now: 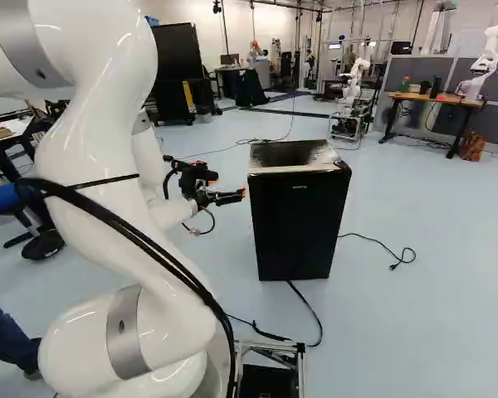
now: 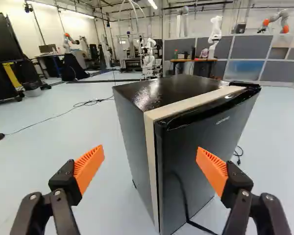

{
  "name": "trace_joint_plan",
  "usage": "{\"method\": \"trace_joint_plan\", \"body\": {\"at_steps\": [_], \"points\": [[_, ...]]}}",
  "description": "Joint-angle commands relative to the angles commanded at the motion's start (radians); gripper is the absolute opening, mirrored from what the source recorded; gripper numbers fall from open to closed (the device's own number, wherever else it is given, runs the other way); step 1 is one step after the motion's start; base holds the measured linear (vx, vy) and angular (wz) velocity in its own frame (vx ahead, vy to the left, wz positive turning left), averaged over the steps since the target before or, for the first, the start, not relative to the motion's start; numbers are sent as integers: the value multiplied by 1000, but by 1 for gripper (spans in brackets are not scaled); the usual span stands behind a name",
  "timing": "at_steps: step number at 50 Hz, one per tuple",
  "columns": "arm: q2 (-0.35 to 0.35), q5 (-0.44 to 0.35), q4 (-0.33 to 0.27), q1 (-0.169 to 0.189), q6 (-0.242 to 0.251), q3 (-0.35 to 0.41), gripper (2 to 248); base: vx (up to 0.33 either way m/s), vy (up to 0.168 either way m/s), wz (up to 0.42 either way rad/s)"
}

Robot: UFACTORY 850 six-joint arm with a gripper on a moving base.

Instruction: Grab a drink from the fridge

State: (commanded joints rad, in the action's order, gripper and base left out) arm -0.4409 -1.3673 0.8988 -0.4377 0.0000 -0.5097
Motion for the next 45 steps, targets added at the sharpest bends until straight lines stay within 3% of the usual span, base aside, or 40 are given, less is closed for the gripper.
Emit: {"method": "trace_joint_plan", "body": {"at_steps": [26,45], "points": [[-186,-76,178,22,0,-178,247,0,0,0],[-282,-83,202,45,0,-293,247,0,0,0]]}}
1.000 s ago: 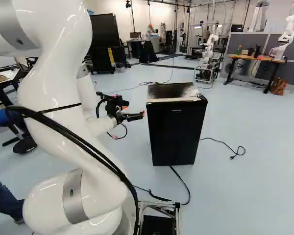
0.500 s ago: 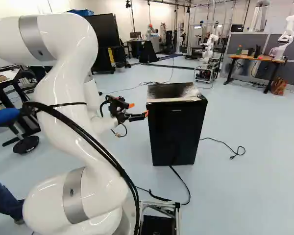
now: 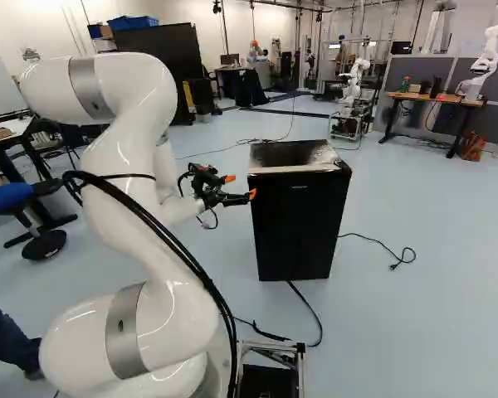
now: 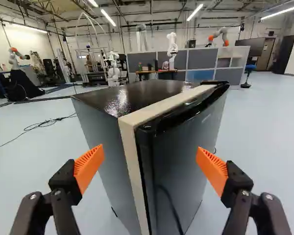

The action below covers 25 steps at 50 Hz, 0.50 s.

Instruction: Grab a drink from the fridge

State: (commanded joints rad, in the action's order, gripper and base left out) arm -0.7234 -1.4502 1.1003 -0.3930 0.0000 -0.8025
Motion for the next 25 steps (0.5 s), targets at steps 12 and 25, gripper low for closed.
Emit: {"method": "trace_joint_plan", "body": {"at_steps": [12,25], "points": [[-10,0,5,3,0,-17,247,0,0,0],[-13,0,14,6,0,-22,247,0,0,0]]}}
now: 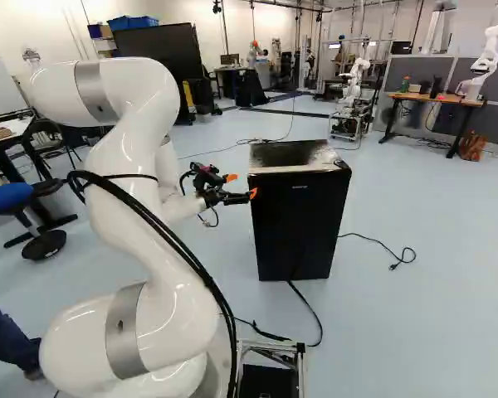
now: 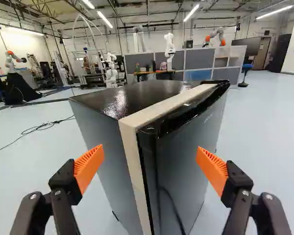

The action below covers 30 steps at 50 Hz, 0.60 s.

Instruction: Grab a drink from the fridge

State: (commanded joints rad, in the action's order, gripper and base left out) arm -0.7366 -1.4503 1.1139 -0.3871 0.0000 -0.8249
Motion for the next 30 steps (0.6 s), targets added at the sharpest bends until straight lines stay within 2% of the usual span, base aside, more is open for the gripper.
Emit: {"method": "trace_joint_plan", "body": {"at_steps": [30], "points": [[-2,0,21,16,0,-3,247,0,0,0]]}}
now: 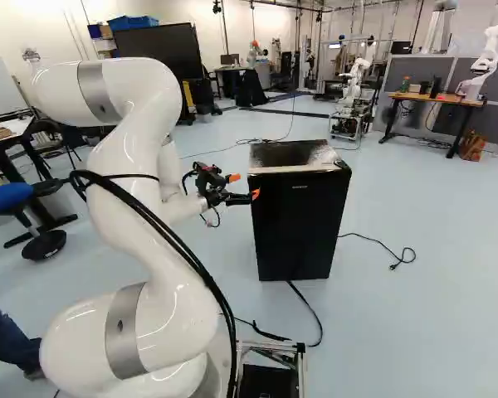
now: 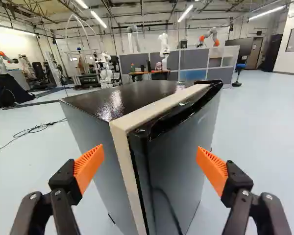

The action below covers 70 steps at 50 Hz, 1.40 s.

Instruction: Grab a drink from the fridge

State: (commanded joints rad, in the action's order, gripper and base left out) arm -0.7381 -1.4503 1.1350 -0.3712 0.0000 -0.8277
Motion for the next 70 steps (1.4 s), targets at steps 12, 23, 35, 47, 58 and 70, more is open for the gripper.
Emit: {"method": "trace_joint_plan", "body": {"at_steps": [12,23,35,47,58,70], "points": [[-1,0,8,7,0,-1,247,0,0,0],[-1,0,17,14,0,-3,247,0,0,0],[-2,0,27,21,0,-4,247,0,0,0],[-3,0,38,29,0,-6,247,0,0,0],[-4,0,47,36,0,-8,247,0,0,0],[-5,0,58,43,0,-10,247,0,0,0]]}}
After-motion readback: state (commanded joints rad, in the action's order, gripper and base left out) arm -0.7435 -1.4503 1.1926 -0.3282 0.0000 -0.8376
